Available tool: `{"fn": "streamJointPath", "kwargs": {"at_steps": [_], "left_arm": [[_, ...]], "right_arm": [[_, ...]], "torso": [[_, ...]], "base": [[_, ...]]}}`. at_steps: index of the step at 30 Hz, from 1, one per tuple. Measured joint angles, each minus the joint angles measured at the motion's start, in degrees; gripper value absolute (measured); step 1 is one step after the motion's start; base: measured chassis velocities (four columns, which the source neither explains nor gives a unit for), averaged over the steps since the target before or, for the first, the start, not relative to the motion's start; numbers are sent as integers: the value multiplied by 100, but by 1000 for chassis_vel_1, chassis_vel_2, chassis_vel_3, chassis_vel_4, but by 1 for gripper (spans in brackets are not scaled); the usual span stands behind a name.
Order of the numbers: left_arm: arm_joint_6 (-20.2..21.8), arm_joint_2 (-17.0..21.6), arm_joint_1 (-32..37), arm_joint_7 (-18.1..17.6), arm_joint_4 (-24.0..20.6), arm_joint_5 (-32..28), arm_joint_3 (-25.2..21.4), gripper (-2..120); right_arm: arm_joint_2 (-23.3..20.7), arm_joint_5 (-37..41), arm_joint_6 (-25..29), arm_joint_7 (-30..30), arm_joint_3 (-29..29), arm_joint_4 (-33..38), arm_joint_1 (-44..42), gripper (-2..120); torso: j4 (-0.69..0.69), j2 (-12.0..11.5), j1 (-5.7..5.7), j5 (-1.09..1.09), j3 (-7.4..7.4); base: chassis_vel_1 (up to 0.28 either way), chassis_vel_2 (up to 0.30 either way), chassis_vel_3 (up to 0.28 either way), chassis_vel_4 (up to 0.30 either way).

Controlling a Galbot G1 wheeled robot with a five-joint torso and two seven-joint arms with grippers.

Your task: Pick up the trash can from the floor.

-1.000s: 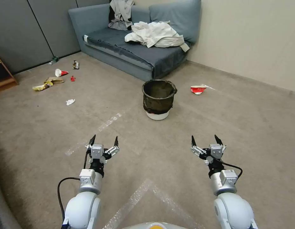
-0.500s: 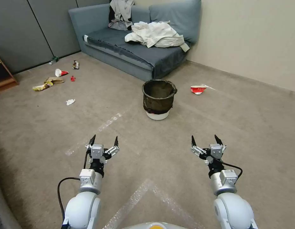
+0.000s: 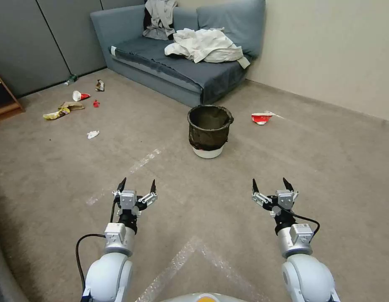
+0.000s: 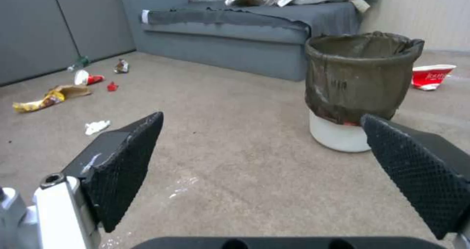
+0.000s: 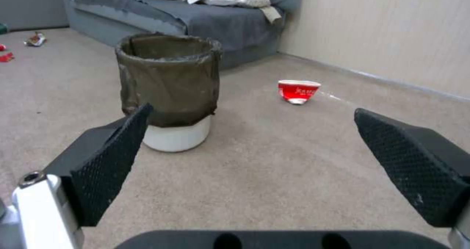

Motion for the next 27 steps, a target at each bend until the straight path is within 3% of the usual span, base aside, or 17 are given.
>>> {"fn": "streamJointPath", "kwargs": {"at_steps": [9,11,17,19,21,24,27], "left_arm": [[-36,-8,79,-23,-41,21,-20,100],[-284,-96,542,-199,-433,176,-166,100],[-712,-248,1343,-507,-1095,444,-414,100],[-630,-254,1470,-560,-1351,441,-462,100],[-595,-251,1489,-562,-1415,438,-479,100],[-500,-244,1523,-514,-1461,410,-523,100],[-434,-216,1522,-399,-1477,360,-576,100]], "right_arm": [[52,1,32,74,-44,211,-204,100],[232,18,181,291,-204,861,-850,100],[312,43,229,393,-318,1195,-1115,100],[307,43,229,393,-328,1204,-1125,100],[306,43,229,393,-328,1204,-1126,100],[291,44,229,380,-323,1204,-1148,100],[275,46,228,356,-317,1204,-1149,100]], "torso": [[2,0,0,0,0],[-4,0,0,0,0],[5,1,-1,3,0],[2,0,-1,-2,0],[-1,0,-1,7,0],[-1,0,-1,-4,0],[0,0,-1,2,1]], "base": [[0,0,0,0],[0,0,0,0],[0,0,0,0],[0,0,0,0],[0,0,0,0],[0,0,0,0],[0,0,0,0]]}}
